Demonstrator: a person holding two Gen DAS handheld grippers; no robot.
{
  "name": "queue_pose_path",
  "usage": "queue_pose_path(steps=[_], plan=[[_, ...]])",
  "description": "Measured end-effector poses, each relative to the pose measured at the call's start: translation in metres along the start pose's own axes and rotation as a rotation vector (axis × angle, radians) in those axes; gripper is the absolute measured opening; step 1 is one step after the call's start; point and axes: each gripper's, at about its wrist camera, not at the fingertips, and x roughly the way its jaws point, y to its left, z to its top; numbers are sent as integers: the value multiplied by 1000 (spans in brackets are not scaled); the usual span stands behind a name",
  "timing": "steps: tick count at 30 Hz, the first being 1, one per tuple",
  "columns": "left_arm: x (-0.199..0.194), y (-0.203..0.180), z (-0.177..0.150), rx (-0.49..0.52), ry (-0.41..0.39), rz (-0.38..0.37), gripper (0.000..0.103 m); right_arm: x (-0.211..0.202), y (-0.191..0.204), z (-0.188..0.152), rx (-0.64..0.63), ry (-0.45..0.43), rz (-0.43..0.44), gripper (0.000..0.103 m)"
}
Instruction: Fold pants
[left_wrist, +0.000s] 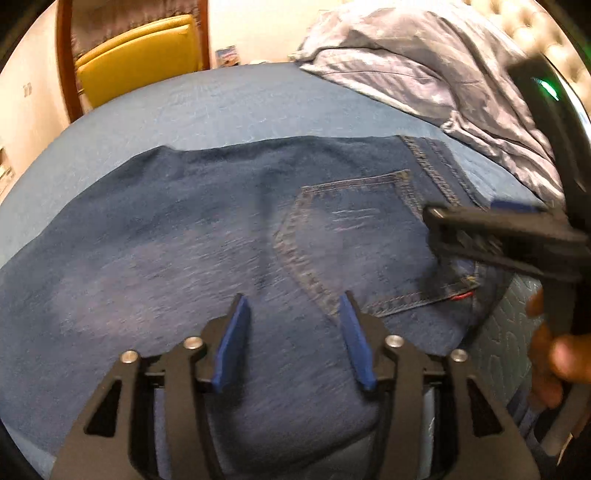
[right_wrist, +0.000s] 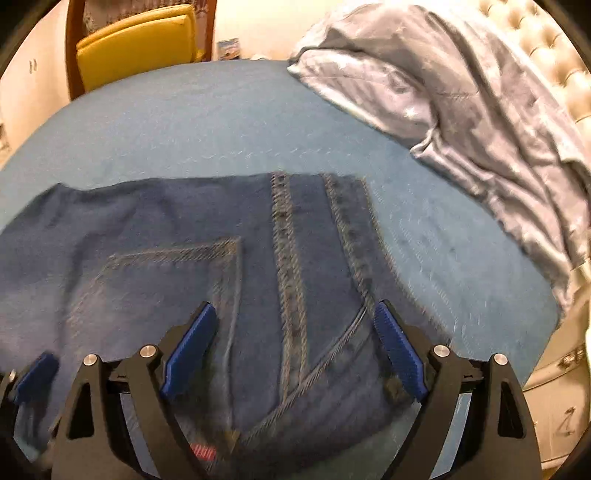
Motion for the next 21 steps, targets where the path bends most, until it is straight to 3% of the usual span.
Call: queue_pose_path(steps=[6,21], plan=[[-23,25,-23,-4,16,42,58,2,-16,-24,31,98,114,85],[-41,41,-37,-52,67,75,63,2,-24,-27,-19,112,204,87]])
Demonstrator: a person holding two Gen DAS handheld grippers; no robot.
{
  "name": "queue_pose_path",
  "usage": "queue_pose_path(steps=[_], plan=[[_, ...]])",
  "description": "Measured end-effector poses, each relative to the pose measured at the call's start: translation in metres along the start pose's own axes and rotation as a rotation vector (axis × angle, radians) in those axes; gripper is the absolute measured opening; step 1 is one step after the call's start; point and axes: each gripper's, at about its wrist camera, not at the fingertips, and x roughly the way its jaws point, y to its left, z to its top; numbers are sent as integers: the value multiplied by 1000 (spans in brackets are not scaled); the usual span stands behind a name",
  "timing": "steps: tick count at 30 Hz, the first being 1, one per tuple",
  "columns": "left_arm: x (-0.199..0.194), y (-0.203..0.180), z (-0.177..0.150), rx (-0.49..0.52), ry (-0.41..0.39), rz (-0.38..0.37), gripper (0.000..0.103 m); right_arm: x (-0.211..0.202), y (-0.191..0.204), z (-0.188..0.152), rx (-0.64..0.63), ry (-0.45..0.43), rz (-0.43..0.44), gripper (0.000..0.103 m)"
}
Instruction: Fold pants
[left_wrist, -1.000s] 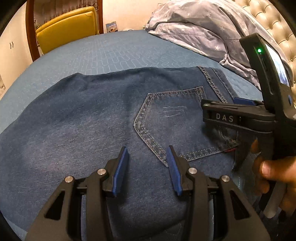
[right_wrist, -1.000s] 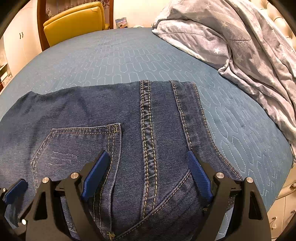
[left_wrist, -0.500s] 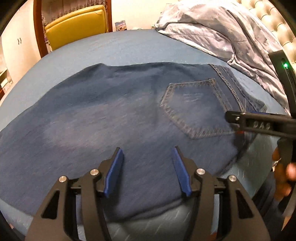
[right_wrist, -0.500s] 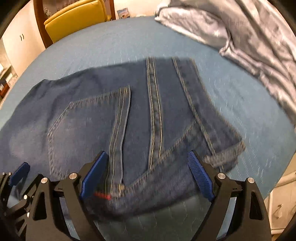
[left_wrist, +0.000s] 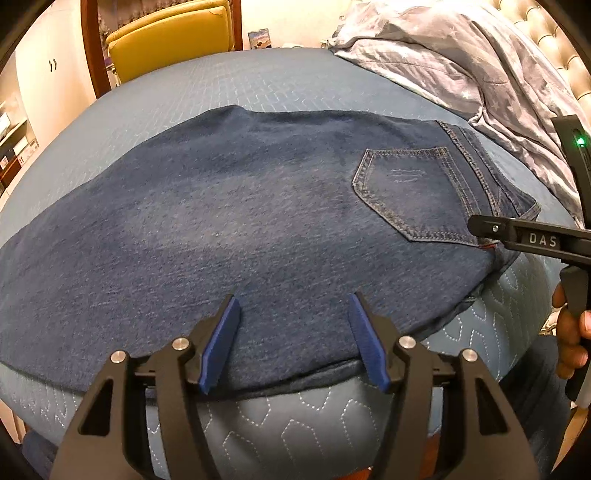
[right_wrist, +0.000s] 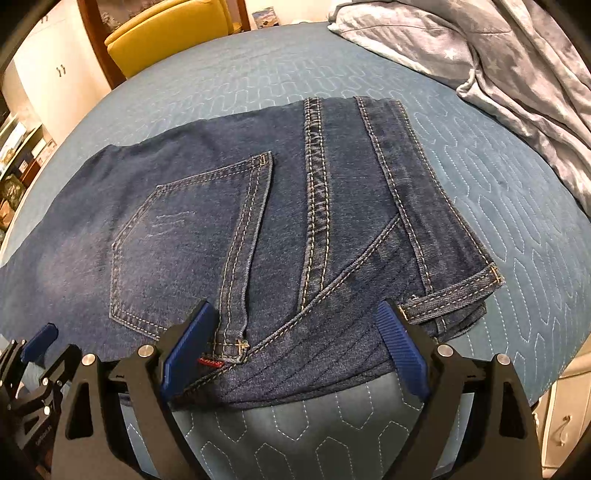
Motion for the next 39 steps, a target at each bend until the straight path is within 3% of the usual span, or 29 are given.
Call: queue_pose_path(steps=[3,6,11,18,24,32,36,39], plan=[[-3,3,0,-6,6,5,65,-5,2,0,-64,-12,5,86],[-13,14,-1,-54,-14,8,64,-26,24,-2,-226,-75,-48,85],[-26,50,-2,-147,-33,86,64,-44,84,-6,-347,-100,9,85],[-47,137,-24,-301,-12,227,64,-26,164,-20,-367,0,24,85],[-50,206,-45,-402,39,308,64,-9,198,-31,-399,52,1,85],[-59,214,-54,-374,35,282,67,-2,200,-32,-392,56,-12,87],[-66,203,-46,-353,-8,291,67,-2,199,-36,-394,52,6,87],[-50,197,-49,-344,51,285,68,-6,195,-33,-400,34,48,87]])
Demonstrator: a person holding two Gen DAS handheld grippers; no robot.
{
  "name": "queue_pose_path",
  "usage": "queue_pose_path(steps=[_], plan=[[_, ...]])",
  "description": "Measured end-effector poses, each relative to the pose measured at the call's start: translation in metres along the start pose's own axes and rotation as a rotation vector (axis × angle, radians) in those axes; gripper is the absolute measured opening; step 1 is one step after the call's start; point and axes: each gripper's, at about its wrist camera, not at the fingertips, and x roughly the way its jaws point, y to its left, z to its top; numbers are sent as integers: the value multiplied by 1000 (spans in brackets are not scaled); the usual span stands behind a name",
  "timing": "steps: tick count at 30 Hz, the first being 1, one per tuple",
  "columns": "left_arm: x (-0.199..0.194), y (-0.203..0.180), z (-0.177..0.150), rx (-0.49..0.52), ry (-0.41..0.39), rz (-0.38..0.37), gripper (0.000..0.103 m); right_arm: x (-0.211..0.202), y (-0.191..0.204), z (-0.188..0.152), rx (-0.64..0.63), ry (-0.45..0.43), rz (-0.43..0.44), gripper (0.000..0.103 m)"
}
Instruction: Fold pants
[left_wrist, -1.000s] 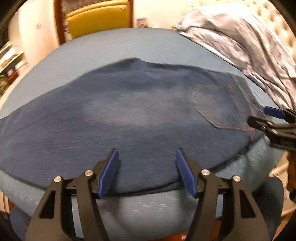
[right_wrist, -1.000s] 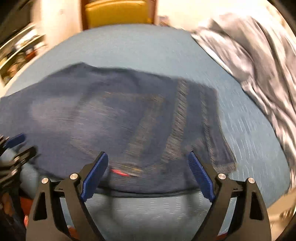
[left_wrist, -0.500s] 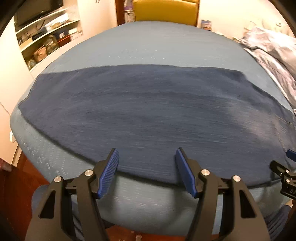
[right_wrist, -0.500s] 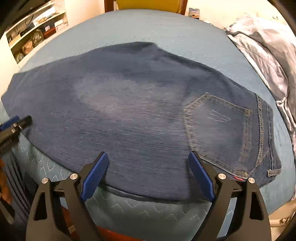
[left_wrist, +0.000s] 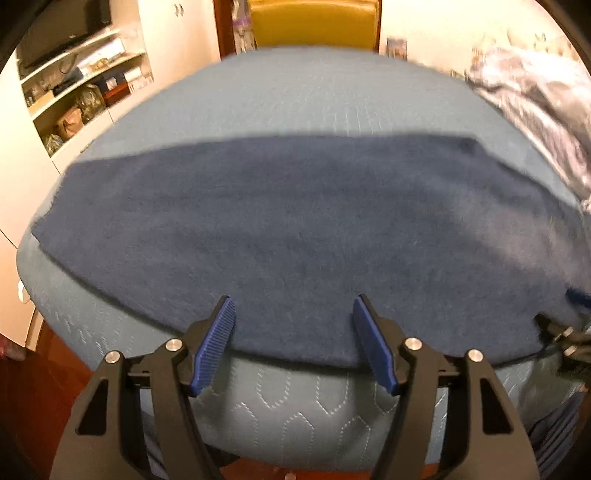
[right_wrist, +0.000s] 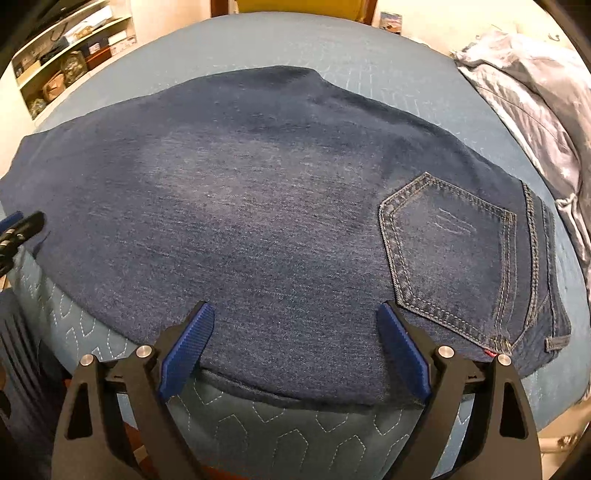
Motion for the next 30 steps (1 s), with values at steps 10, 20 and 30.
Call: queue_pose_path(steps=[10,20,30], plan=[[0,-8,-4,-15,-9,46,69,-19,17,18,-64,-92,119,87],[2,-3,-6,-15,-21,29,69,-2,36,25,-63,-49,130,87],[-4,2,-6,-10,-33,24,69,5,42,21,-64,1,106,87]])
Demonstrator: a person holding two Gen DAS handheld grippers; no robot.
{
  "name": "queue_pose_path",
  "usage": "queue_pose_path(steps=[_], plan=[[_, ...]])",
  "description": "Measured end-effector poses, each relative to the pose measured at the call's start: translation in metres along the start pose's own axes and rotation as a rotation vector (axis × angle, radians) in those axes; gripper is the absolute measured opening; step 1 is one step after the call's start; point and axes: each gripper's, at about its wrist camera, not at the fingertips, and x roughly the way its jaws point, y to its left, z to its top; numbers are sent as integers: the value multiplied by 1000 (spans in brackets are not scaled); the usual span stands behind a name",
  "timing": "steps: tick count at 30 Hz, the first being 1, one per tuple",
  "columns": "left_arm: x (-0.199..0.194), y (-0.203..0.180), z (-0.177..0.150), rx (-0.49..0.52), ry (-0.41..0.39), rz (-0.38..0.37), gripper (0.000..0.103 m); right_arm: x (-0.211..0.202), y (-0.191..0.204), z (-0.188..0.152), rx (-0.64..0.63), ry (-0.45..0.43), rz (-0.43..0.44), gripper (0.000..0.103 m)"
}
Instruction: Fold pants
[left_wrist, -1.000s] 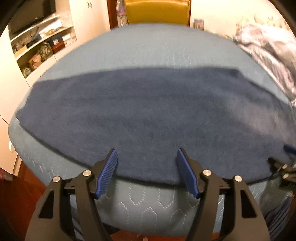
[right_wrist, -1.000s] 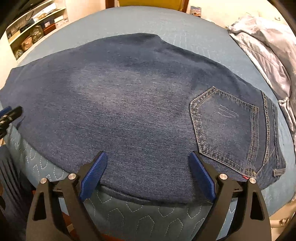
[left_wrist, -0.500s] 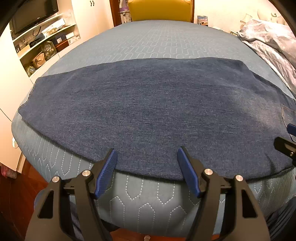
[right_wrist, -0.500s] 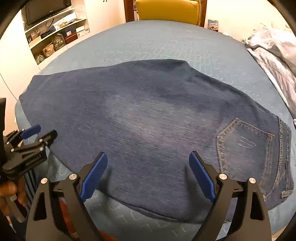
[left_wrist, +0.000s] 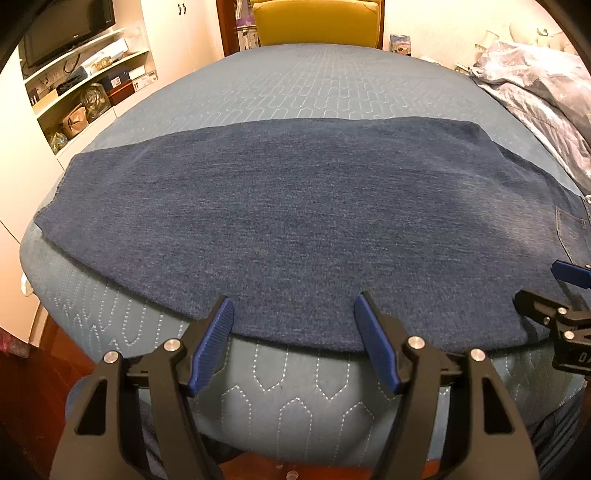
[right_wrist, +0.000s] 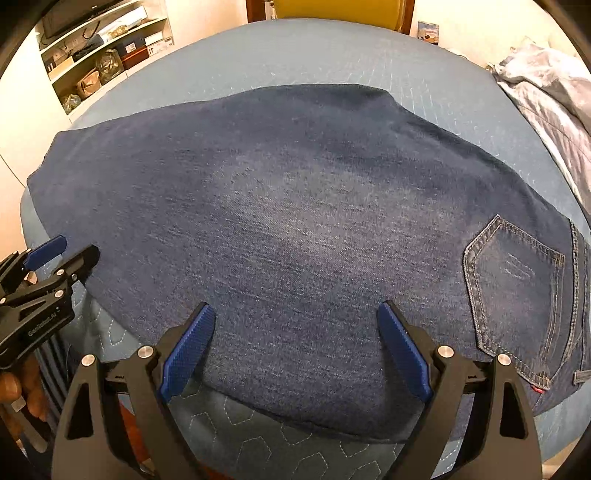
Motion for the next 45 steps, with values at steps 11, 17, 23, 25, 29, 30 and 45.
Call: queue_pose_path(steps=[11,17,23,25,29,30,45], plan=[[8,22,4,-21,10,-31,70,-29,33,33,-34,-112,40,87],[7,31,0,-28,1,-77,71,-25,66,46,-75,-105,36,87],[4,44,-7,-38,0,-128,71,-12,99,59,-109,-83,31,86],[3,48,-10,-40,-2,-148,71,-6,109,62,-112,-79,33,86],[-1,62,-13,-80,-1,-180,70,16,127,64,-123,-52,30,86],[-4,77,-14,-120,-14,-177,70,23,130,62,-129,-32,27,86],[32,329,17,-632,-79,-52,43,32,143,50,-139,-4,-30,87]])
